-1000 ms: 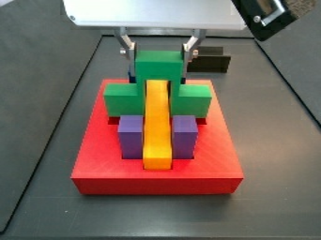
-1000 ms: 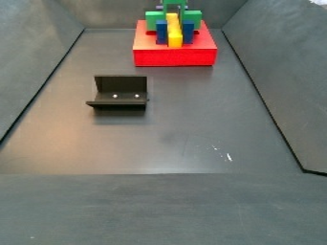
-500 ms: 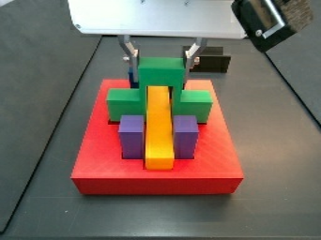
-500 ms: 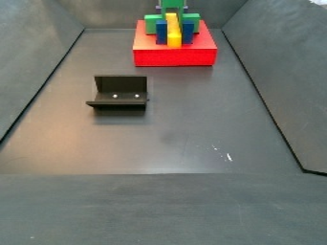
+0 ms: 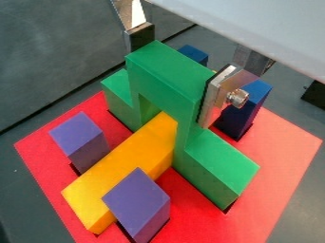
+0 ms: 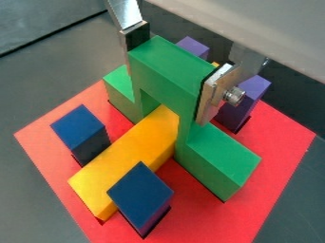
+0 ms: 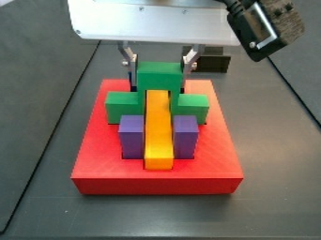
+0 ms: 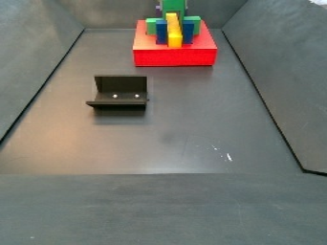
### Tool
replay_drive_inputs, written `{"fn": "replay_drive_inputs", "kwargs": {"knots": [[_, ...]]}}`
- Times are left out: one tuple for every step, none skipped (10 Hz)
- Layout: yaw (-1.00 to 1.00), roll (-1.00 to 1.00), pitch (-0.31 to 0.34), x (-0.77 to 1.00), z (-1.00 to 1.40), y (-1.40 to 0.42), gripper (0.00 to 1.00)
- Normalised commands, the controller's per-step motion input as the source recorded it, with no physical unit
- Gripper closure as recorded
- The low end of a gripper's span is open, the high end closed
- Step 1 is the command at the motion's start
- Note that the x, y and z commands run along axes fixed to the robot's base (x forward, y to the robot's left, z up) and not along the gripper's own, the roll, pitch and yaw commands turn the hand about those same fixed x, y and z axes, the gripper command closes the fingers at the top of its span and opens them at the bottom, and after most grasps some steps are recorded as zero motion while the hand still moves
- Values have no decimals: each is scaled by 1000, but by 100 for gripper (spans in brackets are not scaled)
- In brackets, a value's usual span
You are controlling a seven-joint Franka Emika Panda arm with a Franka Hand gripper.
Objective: Pick up the green object. Move up. Move to above the board. Insert the green object.
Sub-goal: Insert the green object.
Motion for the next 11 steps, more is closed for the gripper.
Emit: {"fn": "replay_drive_inputs", "kwargs": {"knots": [[0,-24,-39,0,-169,0,100],[0,-21,-49,0,-220,0,100],[0,-13,-69,9,-300,-14,100],[0,0,-80,11,-374,-46,100],[0,0,-76,11,-400,-43,100],[0,0,-53,11,-391,-37,100],[0,30,-41,0,-406,-51,100],[0,51,-34,0,-423,-66,100],[0,64,-27,0,-406,-74,100],[0,31,0,0,-126,-20,100],[0,0,0,0,0,0,100]]}}
